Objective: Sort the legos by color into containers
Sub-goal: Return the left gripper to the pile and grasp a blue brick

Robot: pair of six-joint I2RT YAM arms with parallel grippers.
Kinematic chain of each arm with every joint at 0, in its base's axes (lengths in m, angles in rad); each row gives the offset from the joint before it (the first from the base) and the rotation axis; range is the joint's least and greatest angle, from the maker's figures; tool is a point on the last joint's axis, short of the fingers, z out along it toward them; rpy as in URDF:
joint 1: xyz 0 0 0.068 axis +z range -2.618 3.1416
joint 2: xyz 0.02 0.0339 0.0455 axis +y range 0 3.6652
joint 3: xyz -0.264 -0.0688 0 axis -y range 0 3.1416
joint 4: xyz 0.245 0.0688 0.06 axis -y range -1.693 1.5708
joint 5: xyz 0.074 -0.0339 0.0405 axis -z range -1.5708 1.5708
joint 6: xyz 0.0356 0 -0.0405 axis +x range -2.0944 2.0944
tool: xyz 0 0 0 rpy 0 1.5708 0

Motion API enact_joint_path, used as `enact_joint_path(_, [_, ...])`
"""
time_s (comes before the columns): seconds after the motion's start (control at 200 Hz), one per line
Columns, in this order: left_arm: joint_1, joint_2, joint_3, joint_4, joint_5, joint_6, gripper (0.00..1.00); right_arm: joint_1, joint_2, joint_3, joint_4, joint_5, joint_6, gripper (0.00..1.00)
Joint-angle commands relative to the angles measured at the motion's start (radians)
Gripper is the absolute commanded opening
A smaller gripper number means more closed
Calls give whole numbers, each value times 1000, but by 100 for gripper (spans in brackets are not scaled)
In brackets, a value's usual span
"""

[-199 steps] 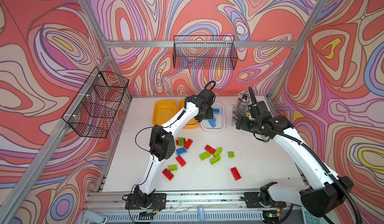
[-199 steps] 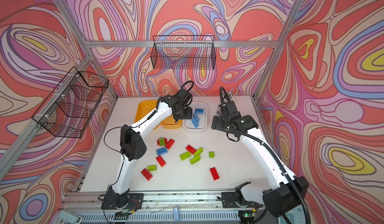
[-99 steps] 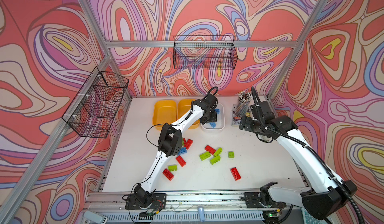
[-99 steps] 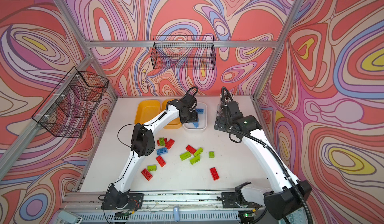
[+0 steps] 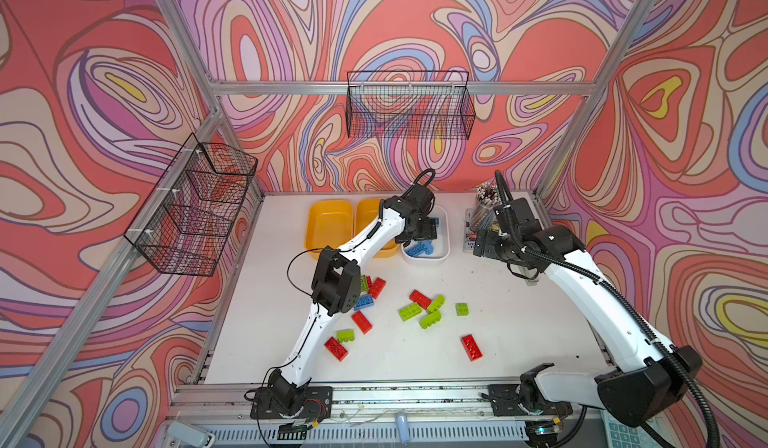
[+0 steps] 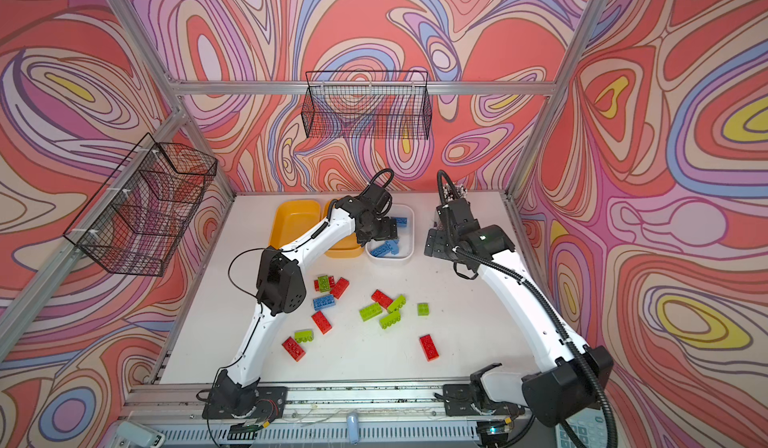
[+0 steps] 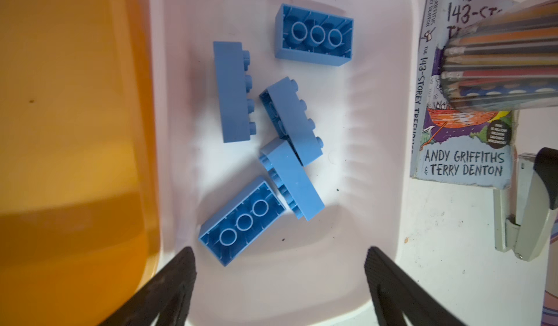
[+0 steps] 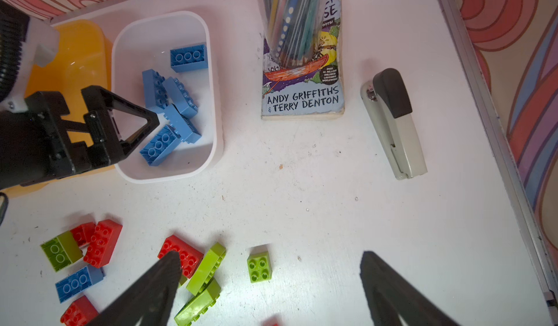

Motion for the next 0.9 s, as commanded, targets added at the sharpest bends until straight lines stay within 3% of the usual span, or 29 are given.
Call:
enact_joint_path(0.0, [5, -168, -125, -28, -89, -26, 91, 0, 4, 12, 21, -4, -20, 98])
enact_joint_path(0.23, [4, -539, -602, -35, -227, -167, 92, -1, 25, -11, 65, -44, -34, 98])
enact_joint_path(0.426, [-4, -790, -969, -12, -219, -277, 91, 0, 44, -29, 100, -91, -46, 98])
enact_joint_path(0.656, [-81, -830, -1112, -8, -236, -337, 91, -1, 43, -39, 104, -104, -62, 98])
enact_joint_path(0.896, [-87, -787, -1213, 122, -227, -375, 92, -1, -2, -74, 104, -112, -39, 98])
